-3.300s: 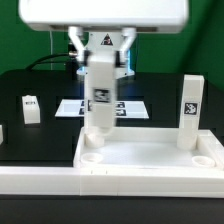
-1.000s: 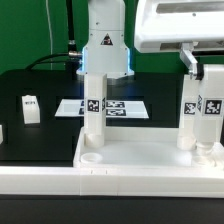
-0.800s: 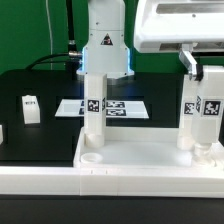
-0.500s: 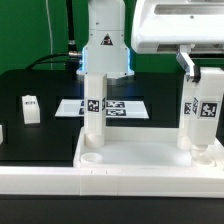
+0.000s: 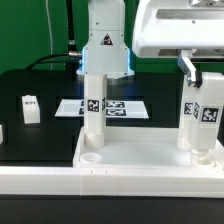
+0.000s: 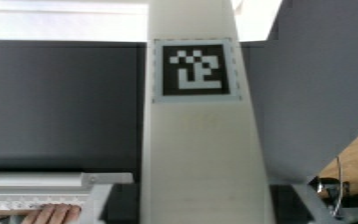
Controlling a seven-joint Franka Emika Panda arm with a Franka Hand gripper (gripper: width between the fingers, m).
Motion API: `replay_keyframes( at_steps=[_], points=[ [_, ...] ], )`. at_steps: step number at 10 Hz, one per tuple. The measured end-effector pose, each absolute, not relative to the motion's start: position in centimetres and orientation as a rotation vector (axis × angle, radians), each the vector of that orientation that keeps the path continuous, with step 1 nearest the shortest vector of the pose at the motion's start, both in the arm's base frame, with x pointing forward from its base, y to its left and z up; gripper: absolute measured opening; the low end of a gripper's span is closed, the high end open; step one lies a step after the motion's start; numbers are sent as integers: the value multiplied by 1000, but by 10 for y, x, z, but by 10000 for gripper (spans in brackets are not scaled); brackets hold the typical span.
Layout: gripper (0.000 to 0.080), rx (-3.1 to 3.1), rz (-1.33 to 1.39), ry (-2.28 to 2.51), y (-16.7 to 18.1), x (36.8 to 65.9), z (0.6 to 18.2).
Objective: Assemble desk
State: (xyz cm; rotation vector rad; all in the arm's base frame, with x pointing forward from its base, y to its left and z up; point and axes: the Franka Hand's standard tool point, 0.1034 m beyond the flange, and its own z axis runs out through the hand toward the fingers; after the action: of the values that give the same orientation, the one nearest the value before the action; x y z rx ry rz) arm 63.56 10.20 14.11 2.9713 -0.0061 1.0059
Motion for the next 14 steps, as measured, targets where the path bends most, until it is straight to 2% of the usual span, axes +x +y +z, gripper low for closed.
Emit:
replay_keyframes(
  at_steps=[4, 14],
  points=[
    [290, 2973, 1008, 1, 105, 636, 140],
    [290, 2929, 1073, 27, 106, 630, 122]
  ],
)
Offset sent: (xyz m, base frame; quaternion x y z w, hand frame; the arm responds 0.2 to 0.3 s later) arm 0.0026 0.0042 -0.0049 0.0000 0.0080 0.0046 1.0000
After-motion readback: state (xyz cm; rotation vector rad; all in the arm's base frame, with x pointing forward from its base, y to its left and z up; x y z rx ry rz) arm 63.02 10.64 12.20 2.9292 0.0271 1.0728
